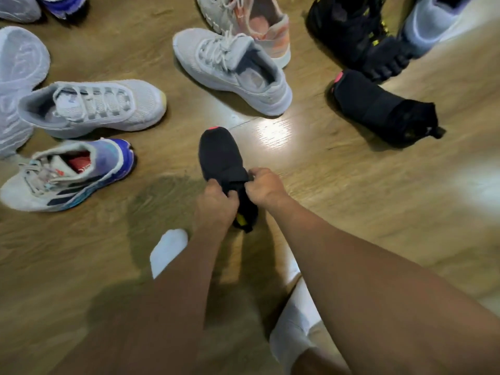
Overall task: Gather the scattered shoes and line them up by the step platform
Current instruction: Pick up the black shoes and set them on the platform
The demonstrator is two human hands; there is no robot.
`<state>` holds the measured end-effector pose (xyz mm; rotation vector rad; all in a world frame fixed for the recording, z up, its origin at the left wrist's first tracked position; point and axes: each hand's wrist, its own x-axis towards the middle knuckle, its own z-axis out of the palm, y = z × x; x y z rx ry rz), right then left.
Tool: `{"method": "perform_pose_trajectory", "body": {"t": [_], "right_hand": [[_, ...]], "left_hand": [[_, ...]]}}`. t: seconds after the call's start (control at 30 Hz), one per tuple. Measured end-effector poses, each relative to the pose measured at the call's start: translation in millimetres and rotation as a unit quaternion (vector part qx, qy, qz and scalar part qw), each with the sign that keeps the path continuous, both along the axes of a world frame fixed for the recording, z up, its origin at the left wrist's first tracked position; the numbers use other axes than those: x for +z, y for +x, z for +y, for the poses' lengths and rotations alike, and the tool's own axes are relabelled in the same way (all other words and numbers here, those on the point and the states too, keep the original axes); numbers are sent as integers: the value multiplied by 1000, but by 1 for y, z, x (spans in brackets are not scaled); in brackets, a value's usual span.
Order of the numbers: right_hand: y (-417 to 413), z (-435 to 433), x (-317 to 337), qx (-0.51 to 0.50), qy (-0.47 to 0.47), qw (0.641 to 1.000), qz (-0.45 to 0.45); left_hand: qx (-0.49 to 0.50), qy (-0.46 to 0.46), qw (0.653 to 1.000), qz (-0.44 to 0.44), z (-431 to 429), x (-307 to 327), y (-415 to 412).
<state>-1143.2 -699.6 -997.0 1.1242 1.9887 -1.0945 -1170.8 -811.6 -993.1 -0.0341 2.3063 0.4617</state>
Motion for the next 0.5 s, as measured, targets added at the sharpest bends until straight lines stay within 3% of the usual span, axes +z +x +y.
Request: {"method": "perform_pose_trajectory", "body": {"t": [0.07,0.17,0.37,0.5], "right_hand": [[7,15,12,-51,-28,998,29],[18,58,32,-124,7,989,80],[48,191,56,-162,214,958,103],[76,263,53,-118,323,935,90]], "left_hand": [[29,7,997,67,8,16,2],[8,56,988,141,56,43,6],[-22,183,982,-34,222,62,38],[-17,186,973,-132,305,40,56]]}}
